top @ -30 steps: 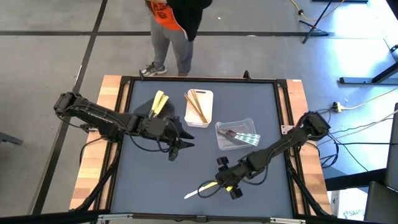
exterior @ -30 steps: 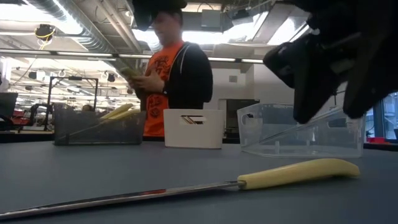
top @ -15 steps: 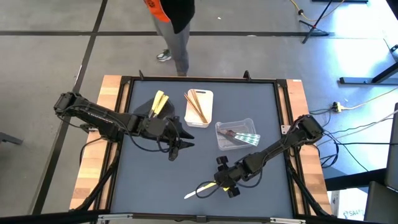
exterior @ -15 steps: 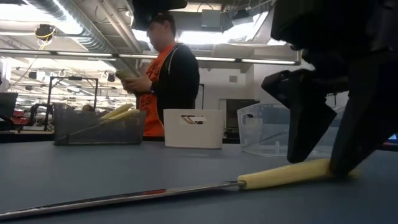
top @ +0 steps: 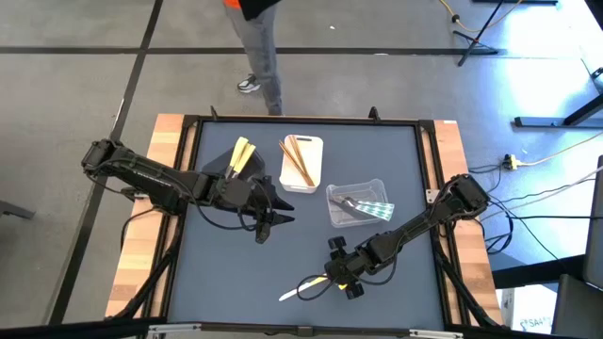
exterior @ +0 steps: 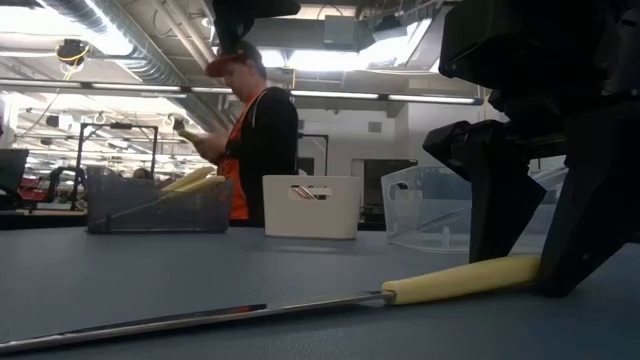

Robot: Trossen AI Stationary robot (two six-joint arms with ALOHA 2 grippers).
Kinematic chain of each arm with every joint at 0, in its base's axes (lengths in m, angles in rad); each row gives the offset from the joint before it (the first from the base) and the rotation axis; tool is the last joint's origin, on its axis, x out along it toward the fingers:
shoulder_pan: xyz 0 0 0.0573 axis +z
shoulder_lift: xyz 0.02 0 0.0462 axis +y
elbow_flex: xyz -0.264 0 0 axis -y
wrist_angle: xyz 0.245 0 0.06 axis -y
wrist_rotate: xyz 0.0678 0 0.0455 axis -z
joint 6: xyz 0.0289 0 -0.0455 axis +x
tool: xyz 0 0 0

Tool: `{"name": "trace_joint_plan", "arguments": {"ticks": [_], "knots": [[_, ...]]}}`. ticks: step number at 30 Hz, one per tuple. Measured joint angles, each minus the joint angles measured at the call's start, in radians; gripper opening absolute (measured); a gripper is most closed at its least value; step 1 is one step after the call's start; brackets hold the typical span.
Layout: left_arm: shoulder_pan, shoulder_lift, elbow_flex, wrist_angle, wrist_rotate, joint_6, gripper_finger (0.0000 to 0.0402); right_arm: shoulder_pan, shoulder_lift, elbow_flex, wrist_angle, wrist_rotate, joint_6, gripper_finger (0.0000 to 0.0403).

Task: Sort silverware by color (type)
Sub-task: Put the yellow knife into the black bin

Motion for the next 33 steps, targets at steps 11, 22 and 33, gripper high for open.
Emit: {"name": "trace_joint_plan", "arguments": {"ticks": [11,22,33], "knots": [[0.0,0.0,0.0,0.0,0.0,0.0,0.0142,0.0,0.0,0.0,0.0,-0.011,-0.001,0.0087],[0.0,0.0,0.0,0.0,0.0,-0.003,0.0142,0.0,0.003,0.028,-0.011,-0.011,-0.015,0.0053],[0.015,-0.011,0.002,0.0,0.21,-0.156,0.0142,0.0,0.003,0.159,-0.058,0.044,-0.206,0.0053]]}}
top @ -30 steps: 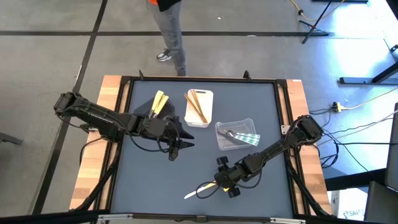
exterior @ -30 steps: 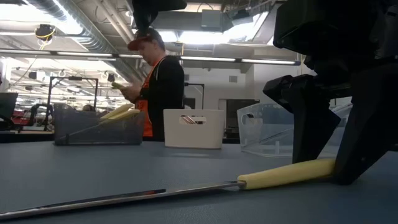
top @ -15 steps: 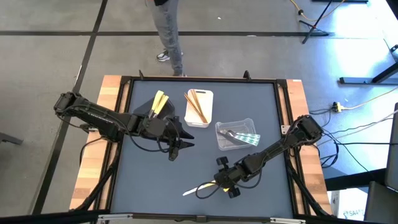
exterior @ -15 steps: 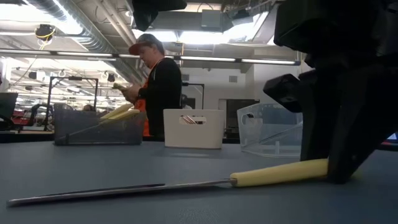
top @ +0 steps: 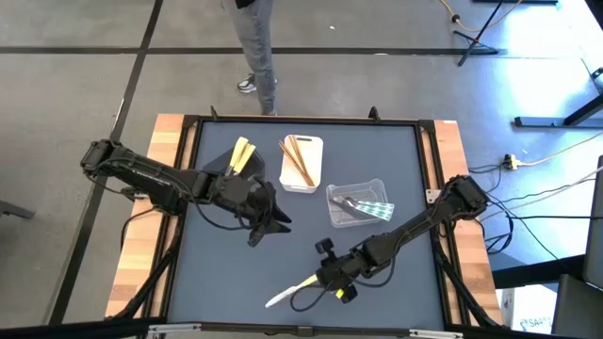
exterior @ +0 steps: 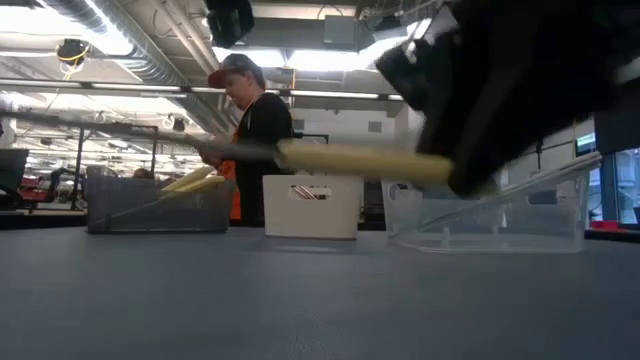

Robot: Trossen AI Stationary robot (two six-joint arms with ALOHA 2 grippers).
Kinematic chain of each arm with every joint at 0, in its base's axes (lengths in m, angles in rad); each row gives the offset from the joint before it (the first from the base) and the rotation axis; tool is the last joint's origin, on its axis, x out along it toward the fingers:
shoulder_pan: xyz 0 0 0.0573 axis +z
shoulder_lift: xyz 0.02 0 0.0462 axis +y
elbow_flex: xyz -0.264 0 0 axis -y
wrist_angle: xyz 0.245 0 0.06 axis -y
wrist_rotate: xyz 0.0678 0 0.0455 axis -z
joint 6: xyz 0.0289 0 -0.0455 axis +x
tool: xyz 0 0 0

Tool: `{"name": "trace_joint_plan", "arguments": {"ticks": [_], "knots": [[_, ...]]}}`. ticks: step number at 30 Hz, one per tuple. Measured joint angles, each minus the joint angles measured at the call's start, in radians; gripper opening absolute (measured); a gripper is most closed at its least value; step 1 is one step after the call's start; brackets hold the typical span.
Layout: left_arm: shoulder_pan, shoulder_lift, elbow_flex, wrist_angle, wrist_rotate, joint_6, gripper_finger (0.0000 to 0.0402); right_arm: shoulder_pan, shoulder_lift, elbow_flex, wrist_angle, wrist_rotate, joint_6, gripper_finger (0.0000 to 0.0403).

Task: Sort silverware by color (type)
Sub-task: Put the yellow knife into the black bin

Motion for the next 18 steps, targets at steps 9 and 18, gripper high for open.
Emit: {"name": "trace_joint_plan", "arguments": {"ticks": [9,18], "knots": [[0.0,0.002,0.0,-0.061,0.08,-0.161,0.0142,0.0,0.0,0.161,-0.106,0.166,-0.294,0.0054],[-0.02,0.029,0.0,-0.06,0.078,-0.22,0.0142,-0.034,-0.002,0.225,-0.11,0.277,-0.555,0.0055]]}}
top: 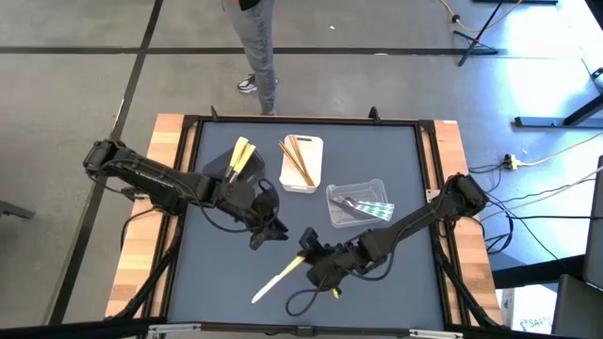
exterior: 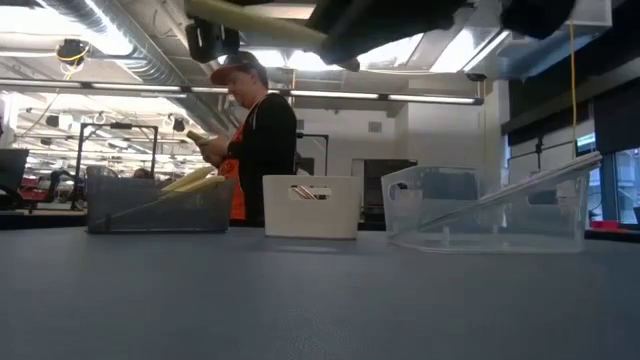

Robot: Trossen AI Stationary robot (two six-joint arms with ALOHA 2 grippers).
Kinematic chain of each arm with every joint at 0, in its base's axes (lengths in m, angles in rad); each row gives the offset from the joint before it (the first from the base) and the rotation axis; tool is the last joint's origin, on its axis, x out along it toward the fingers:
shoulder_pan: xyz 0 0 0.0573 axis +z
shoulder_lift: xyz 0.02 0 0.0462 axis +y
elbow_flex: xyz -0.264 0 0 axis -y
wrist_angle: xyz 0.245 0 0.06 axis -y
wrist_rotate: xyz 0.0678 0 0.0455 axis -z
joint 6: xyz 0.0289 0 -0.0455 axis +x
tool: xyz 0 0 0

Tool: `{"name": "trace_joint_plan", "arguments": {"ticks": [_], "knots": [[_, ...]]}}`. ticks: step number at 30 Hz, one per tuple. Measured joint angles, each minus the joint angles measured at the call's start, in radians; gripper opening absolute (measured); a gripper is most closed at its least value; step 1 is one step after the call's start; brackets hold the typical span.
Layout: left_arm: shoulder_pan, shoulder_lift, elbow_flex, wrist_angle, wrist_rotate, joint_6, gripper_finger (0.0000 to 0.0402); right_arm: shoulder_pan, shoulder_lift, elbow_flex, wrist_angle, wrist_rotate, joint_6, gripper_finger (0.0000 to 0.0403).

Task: Sort silverware by color (type)
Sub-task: Put the yellow knife into the black bin

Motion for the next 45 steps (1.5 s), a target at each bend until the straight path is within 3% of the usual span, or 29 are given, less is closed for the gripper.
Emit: {"name": "trace_joint_plan", "arguments": {"ticks": [13,23,28,45], "knots": [[-0.034,0.071,-0.002,-0.02,-0.002,-0.004,0.0142,-0.09,0.0,0.006,-0.007,0.0,-0.055,0.0055],[-0.038,0.08,-0.002,-0.106,-0.069,-0.027,0.0142,-0.091,0.0,0.006,0.004,0.01,-0.056,0.0055],[-0.052,0.079,-0.002,-0.109,-0.073,-0.046,0.0142,-0.091,0.0,0.006,0.039,0.082,-0.06,0.0055],[-0.059,0.079,-0.002,-0.112,-0.074,-0.076,0.0142,-0.091,-0.001,0.007,0.194,0.108,-0.269,0.0055]]}}
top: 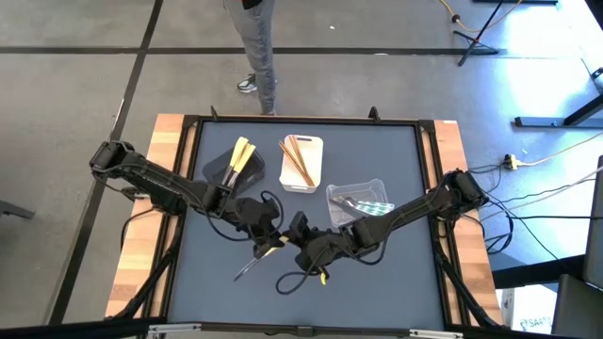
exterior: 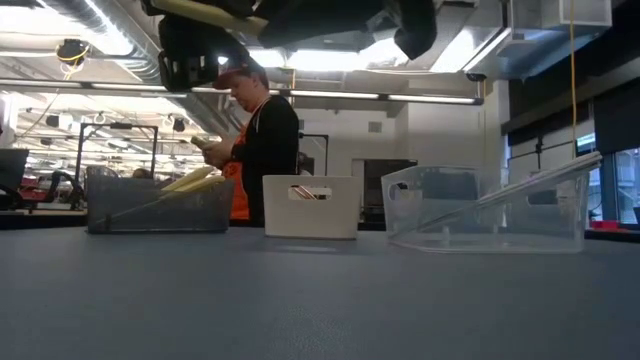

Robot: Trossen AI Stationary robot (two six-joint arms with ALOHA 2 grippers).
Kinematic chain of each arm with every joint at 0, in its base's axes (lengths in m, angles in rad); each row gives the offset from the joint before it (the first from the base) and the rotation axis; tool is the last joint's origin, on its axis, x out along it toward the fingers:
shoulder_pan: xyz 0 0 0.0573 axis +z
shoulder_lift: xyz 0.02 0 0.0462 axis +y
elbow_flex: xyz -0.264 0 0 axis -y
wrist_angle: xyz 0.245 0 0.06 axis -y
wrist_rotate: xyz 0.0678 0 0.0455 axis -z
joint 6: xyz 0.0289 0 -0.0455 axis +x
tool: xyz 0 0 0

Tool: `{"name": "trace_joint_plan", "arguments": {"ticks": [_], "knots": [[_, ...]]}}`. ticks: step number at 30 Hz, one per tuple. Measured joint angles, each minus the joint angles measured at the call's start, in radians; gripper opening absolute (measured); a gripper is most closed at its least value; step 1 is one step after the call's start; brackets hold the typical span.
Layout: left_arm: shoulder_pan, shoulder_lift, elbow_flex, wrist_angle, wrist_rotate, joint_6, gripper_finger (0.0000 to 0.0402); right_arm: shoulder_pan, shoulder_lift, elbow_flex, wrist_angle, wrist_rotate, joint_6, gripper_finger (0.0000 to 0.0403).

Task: Sort silverware by color (type)
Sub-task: Put the yellow knife into the black bin

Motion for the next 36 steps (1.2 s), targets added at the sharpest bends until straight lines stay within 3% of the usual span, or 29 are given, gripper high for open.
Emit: {"name": "trace_joint_plan", "arguments": {"ticks": [6,18,29,36], "knots": [[0.0,0.0,0.0,0.0,0.0,0.0,0.0129,0.0,0.0,0.0,0.0,0.001,0.0,0.0055],[0.0,0.0,0.0,-0.005,-0.013,0.003,0.0041,0.0,0.0,0.0,-0.001,0.004,-0.002,0.0061],[0.0,0.0,0.0,-0.004,-0.026,0.009,0.005,0.0,0.0,0.0,0.0,-0.003,0.001,0.0096],[0.0,0.0,0.0,-0.004,-0.052,0.009,0.0048,0.0,-0.001,0.0,0.038,-0.024,0.002,0.0143]]}}
